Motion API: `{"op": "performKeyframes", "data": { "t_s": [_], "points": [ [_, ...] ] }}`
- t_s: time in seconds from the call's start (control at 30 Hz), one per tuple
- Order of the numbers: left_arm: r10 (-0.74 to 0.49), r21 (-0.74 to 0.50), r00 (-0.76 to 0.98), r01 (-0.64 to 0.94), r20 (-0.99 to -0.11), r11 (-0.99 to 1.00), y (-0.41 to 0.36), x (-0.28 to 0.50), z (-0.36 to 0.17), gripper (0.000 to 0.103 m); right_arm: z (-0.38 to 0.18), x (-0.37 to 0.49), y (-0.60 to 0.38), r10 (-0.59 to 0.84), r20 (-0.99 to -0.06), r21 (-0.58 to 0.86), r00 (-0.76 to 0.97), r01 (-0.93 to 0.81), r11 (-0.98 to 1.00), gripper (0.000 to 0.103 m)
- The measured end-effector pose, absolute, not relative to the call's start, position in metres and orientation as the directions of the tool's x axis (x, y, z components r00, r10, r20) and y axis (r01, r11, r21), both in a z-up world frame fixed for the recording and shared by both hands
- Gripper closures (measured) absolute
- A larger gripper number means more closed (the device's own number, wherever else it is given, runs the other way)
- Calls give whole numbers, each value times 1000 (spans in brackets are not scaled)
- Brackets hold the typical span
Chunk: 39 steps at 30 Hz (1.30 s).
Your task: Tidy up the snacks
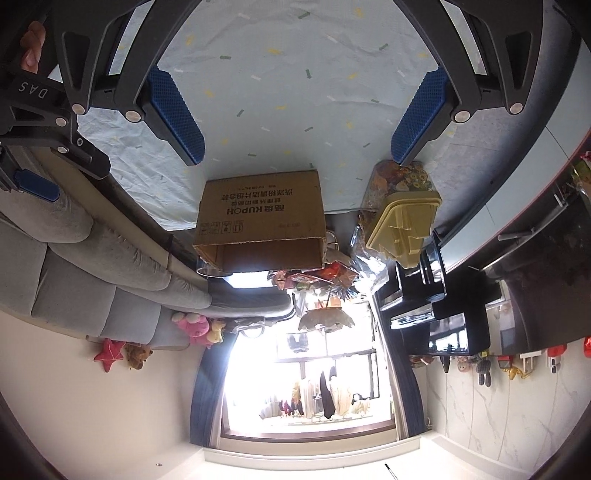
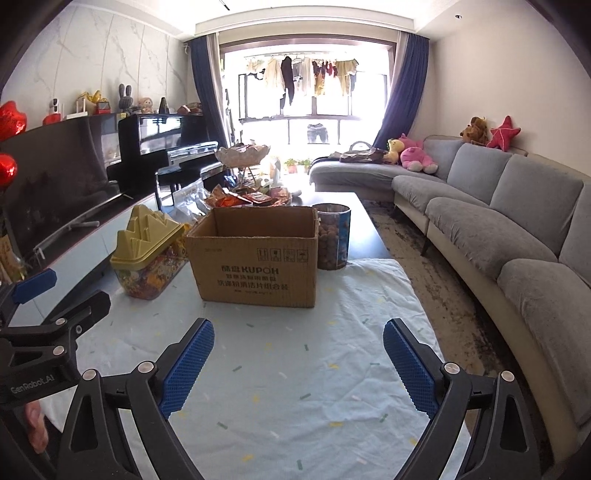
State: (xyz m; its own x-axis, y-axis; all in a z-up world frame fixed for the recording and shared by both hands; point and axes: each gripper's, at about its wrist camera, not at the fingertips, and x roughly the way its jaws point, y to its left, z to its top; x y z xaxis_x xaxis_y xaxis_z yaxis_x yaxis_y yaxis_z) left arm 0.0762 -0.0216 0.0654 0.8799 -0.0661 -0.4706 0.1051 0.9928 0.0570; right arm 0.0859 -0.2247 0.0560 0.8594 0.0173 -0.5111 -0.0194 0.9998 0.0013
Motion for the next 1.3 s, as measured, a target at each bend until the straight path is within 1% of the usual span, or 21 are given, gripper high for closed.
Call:
{"op": "performKeyframes", "data": {
  "t_s": [0.67, 1.3],
  "points": [
    [-61, 68, 905, 99, -421, 993, -21, 26, 65, 0, 55, 33, -222, 30, -465, 4, 885, -32, 999, 9],
    [-62, 69, 915, 97, -398, 993, -24, 13, 68, 0, 53, 25, -218, 35, -453, -2, 891, -41, 999, 9]
  ]
}}
